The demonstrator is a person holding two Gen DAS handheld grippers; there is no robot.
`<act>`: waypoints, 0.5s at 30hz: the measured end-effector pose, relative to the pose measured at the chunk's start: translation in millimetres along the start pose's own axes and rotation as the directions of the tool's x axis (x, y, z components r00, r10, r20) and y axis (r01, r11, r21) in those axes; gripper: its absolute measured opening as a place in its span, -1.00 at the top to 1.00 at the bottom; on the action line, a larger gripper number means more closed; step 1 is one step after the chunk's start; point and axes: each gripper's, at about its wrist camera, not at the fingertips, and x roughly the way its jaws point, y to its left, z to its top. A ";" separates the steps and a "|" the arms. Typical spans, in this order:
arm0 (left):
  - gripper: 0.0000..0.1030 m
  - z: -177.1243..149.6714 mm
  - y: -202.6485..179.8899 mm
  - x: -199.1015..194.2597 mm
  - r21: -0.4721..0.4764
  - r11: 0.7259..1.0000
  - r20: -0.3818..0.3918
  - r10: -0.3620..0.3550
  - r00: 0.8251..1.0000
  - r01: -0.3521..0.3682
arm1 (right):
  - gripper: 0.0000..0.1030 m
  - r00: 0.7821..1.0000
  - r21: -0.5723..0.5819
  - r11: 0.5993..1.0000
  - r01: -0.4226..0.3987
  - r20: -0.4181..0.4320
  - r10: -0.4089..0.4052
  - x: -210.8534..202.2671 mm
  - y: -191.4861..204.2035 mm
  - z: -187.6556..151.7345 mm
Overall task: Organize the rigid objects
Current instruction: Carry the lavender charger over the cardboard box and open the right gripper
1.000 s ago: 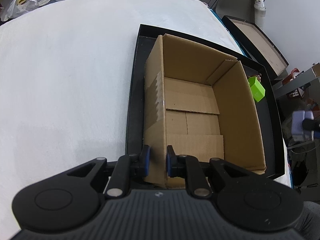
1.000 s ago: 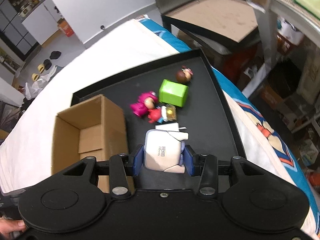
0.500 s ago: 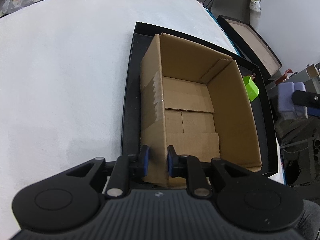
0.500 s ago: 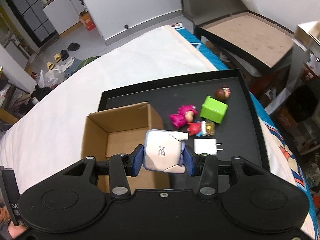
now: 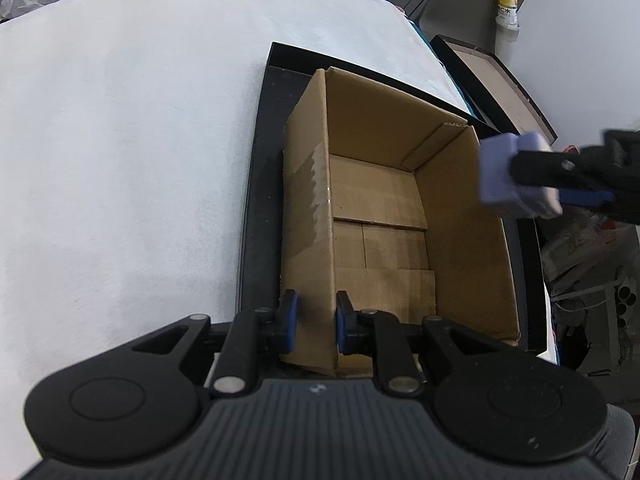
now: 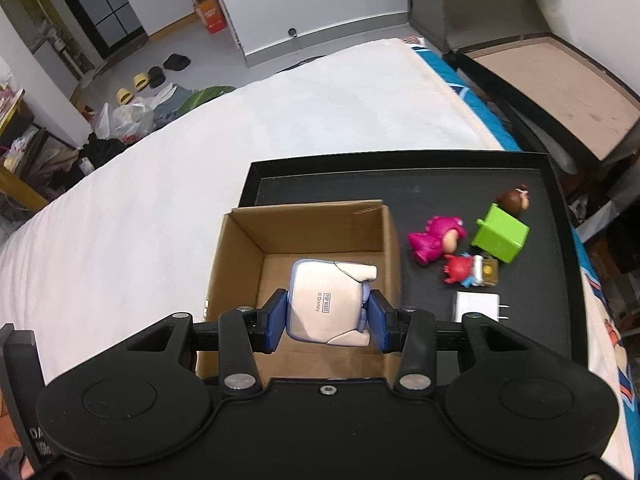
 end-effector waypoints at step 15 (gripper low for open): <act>0.65 0.5 2.9 0.7 -0.018 1.000 -0.001 -0.021 1.000 0.021 | 0.18 0.998 -0.057 0.998 -0.018 -0.053 0.015 49.1 41.1 13.0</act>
